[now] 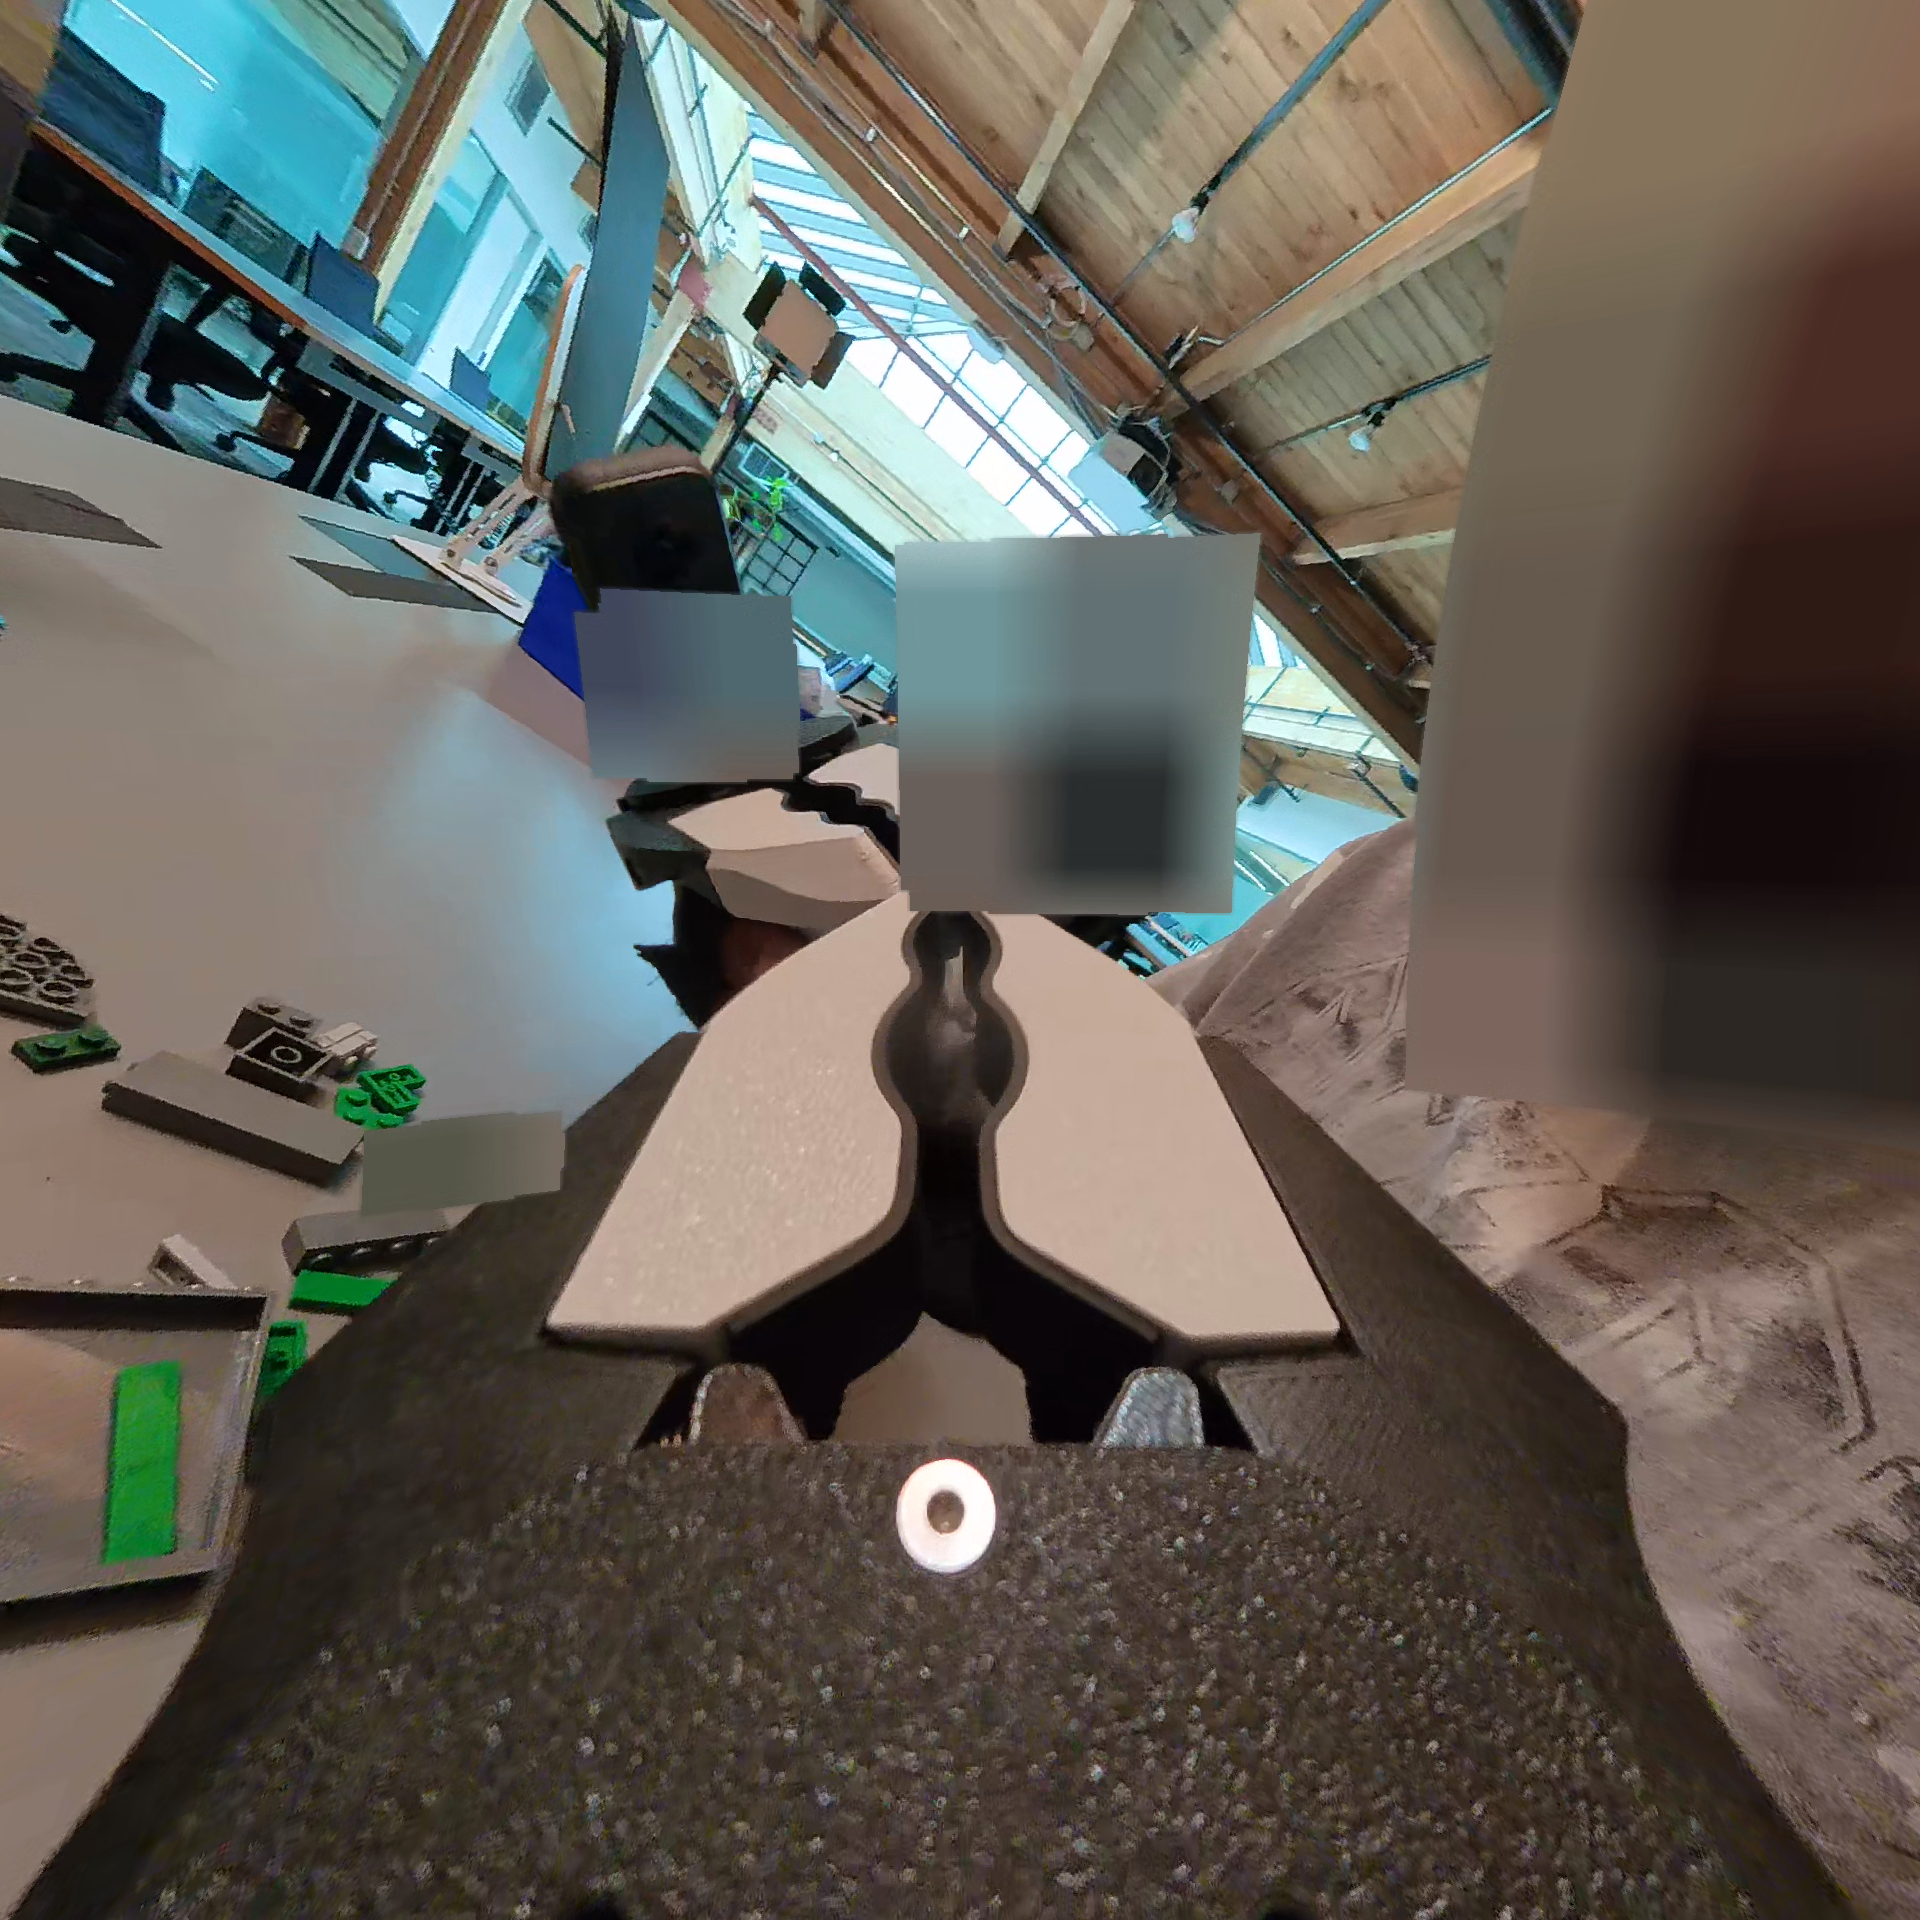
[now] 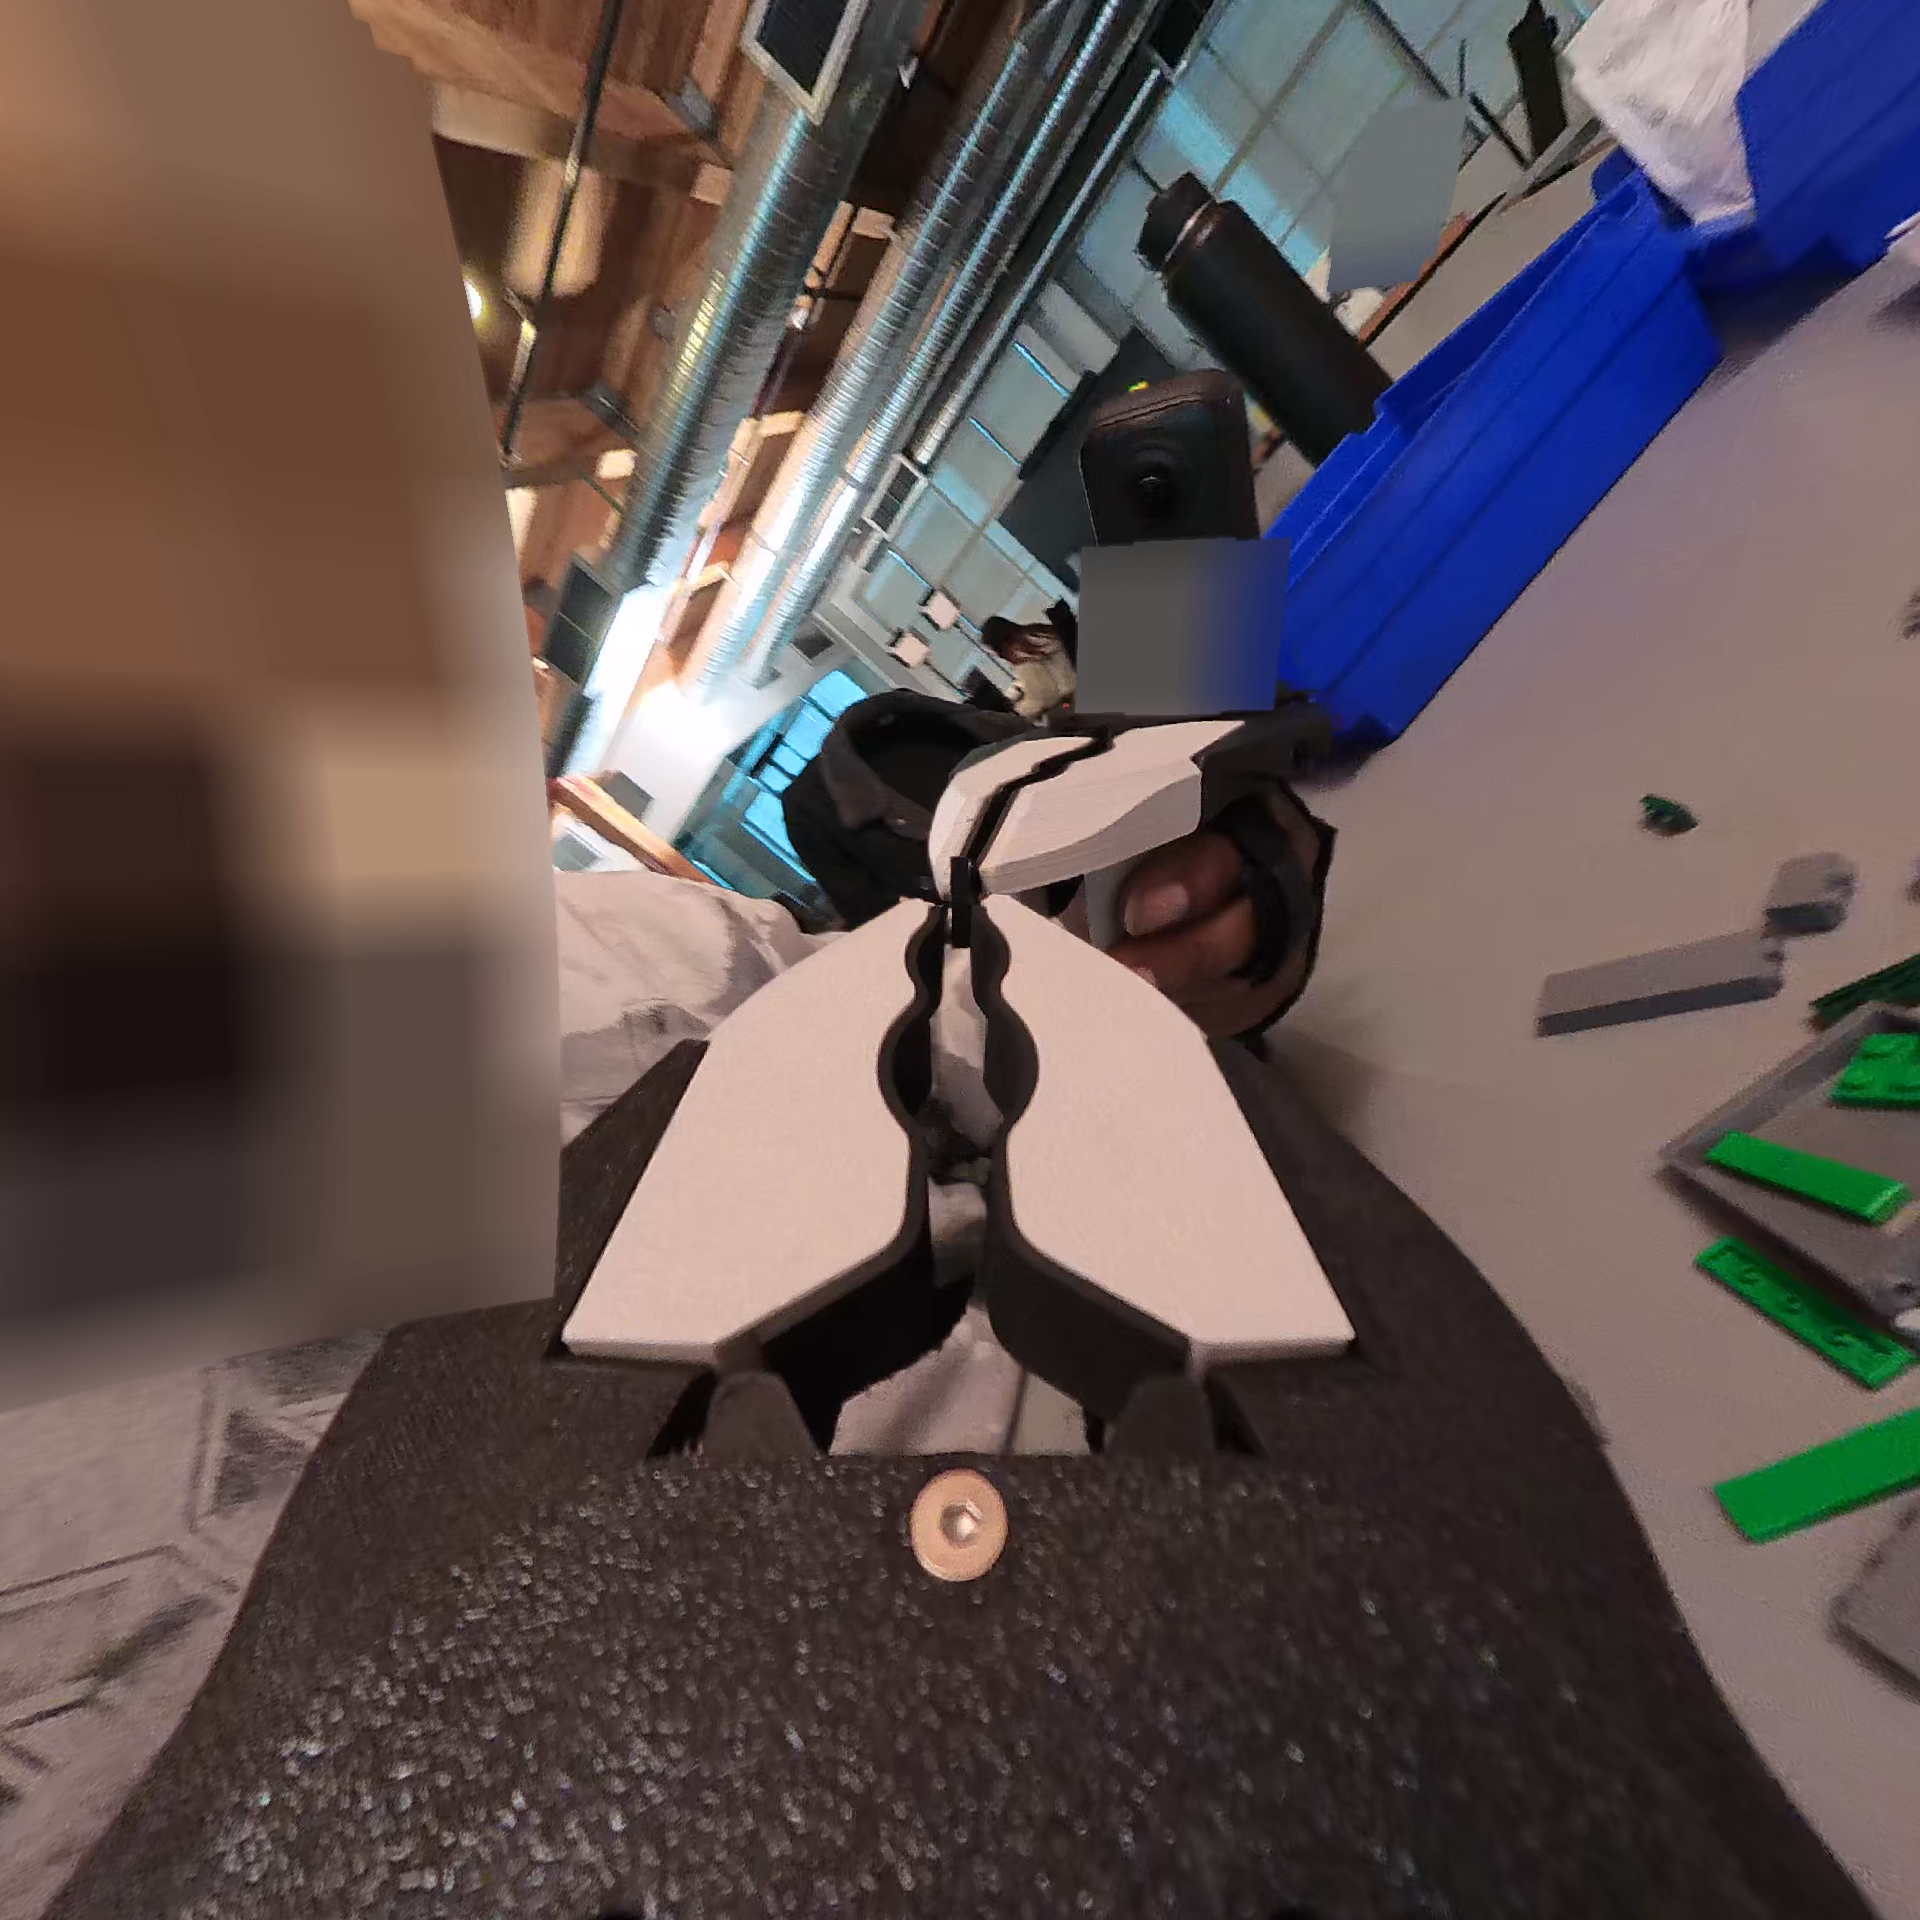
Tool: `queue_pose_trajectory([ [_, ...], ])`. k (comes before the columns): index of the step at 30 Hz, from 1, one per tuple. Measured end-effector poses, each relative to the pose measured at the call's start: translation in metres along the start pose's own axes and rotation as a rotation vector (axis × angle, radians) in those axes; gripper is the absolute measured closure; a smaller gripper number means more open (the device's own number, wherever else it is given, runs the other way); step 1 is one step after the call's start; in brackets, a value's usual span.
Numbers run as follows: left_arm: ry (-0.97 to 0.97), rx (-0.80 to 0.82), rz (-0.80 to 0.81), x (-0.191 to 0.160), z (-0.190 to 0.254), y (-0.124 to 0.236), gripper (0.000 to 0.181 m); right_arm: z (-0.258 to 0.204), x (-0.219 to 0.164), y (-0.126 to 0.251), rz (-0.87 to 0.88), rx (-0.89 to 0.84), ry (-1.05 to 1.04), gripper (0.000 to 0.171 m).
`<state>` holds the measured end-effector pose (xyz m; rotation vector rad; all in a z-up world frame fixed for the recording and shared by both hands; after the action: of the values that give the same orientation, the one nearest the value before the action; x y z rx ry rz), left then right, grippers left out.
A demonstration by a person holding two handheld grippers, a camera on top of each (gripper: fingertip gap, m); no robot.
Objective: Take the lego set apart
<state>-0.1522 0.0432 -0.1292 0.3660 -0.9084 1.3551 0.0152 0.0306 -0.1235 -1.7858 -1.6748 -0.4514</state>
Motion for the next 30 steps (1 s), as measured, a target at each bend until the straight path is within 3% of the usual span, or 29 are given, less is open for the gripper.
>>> queue_pose_trajectory([
  [10,0.04,-0.1,0.042,-0.003,0.006,-0.008,0.178,0.009,-0.004,-0.004,0.03,0.245,-0.163,0.167],
  [13,0.036,-0.087,0.057,-0.002,0.006,-0.007,0.179,0.01,-0.002,-0.003,0.049,0.25,-0.16,0.166],
  [16,-0.023,0.012,0.064,0.0,0.003,-0.004,0.178,0.007,0.002,0.003,0.083,0.104,-0.04,0.166],
  [22,-0.402,0.469,-0.041,0.004,0.0,0.003,0.178,-0.004,0.006,0.014,-0.012,-0.438,0.425,0.161],
  [30,-0.704,0.729,-0.14,-0.002,0.002,-0.003,0.178,0.003,-0.004,-0.005,-0.031,-0.564,0.437,0.156],
])
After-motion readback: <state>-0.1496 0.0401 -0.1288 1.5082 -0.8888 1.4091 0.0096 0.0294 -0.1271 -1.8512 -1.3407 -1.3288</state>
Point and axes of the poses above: each gripper's, where its closed fingertips meet, y back along the fingers, x out of its top, z = x × y across the jaws, the point moved 9 cm from there along y, back along the fingers, and after that the axes turned 2 degrees about y, right-handed, at the moved point
